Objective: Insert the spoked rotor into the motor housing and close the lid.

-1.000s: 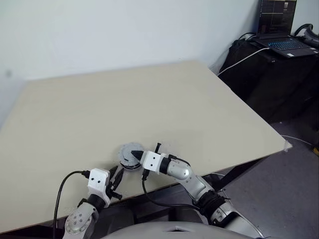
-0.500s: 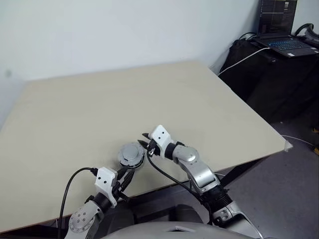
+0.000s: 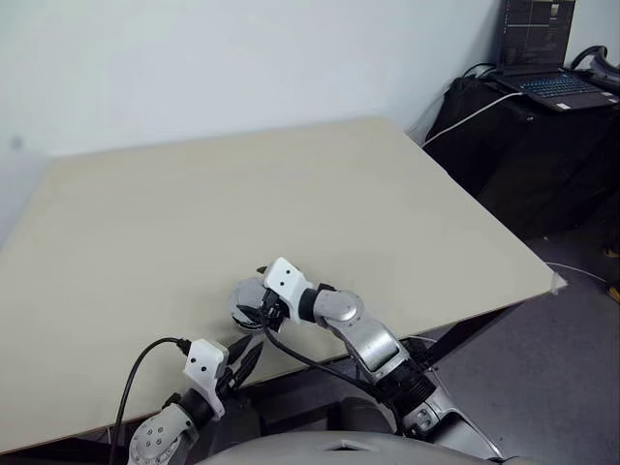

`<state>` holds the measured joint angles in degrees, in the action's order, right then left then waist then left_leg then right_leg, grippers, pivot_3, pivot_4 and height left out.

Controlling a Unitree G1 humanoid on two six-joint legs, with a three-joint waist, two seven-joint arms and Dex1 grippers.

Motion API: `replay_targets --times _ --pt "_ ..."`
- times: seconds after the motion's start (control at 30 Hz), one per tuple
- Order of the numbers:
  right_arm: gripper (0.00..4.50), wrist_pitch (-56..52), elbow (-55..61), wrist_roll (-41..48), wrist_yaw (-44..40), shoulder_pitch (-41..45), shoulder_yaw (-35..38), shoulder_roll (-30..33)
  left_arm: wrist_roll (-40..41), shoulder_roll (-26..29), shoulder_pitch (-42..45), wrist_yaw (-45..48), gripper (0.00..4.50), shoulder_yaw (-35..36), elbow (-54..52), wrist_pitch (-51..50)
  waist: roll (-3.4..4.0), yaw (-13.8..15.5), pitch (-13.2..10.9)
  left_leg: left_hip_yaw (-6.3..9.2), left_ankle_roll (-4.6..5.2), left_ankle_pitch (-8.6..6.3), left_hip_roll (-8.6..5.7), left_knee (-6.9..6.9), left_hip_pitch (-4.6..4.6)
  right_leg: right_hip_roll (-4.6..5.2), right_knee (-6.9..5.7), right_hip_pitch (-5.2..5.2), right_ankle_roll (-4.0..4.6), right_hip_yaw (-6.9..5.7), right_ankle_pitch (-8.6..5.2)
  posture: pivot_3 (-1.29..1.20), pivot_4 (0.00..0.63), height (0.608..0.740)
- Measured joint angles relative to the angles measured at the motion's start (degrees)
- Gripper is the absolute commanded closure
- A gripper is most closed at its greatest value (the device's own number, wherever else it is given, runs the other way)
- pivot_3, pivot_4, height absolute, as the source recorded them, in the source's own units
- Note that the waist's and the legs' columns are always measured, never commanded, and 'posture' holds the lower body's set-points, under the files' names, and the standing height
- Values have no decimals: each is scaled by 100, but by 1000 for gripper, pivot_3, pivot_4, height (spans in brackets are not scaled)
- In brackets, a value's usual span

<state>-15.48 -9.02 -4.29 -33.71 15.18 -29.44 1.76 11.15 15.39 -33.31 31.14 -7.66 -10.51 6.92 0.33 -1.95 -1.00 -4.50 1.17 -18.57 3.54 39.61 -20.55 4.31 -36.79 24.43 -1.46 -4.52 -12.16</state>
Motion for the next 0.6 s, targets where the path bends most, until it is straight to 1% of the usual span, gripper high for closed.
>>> replay_targets --times 0.27,0.47,0.57,0.6 --pt "24 -263 -670 76 -91 265 73 -189 5 -4 -73 4 3272 37 162 139 -2 -11 1 -3 0 0 0 0 -2 0 -2 1 0 3 0 0 0 740" --pt "24 -739 -785 267 -159 421 212 -304 12 -12 -63 4 3272 37 224 162 0 -11 1 -2 -1 0 1 0 -2 0 -4 3 0 3 1 0 0 740" --pt "650 -778 -784 269 -157 431 238 -304 14 -22 -44 4 3272 37 298 195 0 -12 2 -2 0 0 1 0 -3 0 -4 4 0 3 0 0 0 740" --pt "983 -784 -782 277 -168 431 237 -304 15 -22 -39 4 3272 37 315 203 0 -13 1 -3 0 0 1 0 -3 0 -4 3 0 3 0 0 0 740"
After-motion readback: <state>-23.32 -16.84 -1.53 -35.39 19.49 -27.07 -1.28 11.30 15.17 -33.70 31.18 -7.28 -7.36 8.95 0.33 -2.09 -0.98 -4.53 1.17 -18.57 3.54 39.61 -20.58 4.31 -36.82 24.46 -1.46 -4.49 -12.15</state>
